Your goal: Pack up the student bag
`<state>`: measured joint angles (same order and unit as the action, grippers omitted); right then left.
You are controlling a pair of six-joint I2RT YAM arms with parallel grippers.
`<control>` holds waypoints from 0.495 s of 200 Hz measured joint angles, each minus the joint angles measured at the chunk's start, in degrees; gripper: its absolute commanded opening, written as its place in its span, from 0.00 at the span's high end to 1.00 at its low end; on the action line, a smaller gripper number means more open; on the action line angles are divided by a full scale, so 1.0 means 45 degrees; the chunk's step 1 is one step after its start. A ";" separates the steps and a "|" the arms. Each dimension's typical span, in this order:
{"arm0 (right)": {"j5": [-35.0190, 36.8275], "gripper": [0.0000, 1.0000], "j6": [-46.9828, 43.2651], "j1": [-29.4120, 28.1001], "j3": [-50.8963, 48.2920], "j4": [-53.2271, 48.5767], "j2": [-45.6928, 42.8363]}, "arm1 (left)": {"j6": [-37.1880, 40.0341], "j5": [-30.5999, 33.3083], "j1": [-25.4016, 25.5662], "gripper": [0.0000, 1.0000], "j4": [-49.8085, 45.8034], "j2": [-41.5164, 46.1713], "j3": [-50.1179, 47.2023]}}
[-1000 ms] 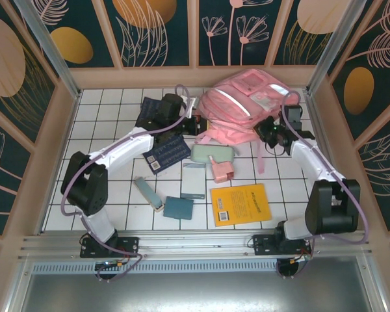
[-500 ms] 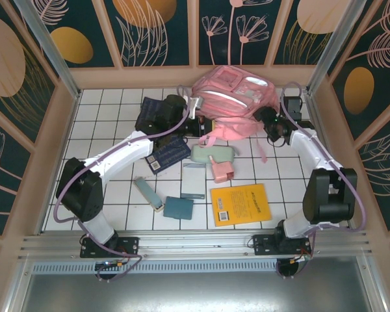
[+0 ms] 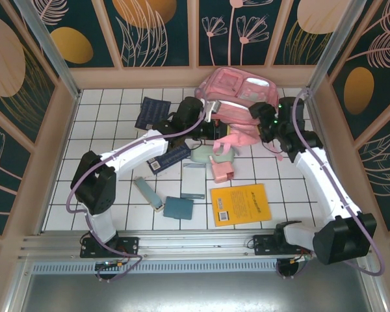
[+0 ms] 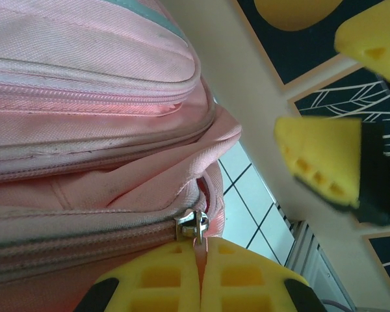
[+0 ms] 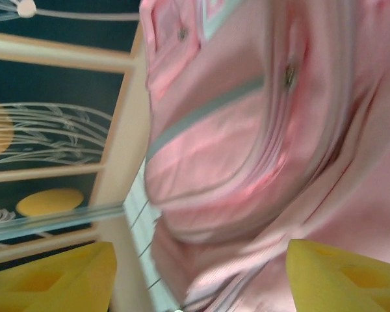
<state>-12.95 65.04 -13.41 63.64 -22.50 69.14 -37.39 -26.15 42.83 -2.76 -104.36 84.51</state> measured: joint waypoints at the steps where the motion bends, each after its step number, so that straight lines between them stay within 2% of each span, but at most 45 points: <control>1: -0.0019 0.28 0.0034 -0.0044 -0.0029 0.0005 0.0000 | 0.0000 0.0000 0.0000 1.00 0.0000 -0.0005 0.0005; 48: -0.0525 0.31 0.1948 -0.0588 -0.1180 0.0257 0.0005 | -0.0053 0.0015 0.0097 1.00 -0.0005 -0.0039 0.0058; 99: -0.0753 0.31 0.2730 -0.0515 -0.1399 0.1297 0.0806 | -0.0053 0.0248 0.0155 1.00 -0.0068 -0.0039 0.0083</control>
<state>-16.34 77.32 -15.73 57.34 -16.67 72.77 -37.63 -25.04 43.53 -3.07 -104.53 84.88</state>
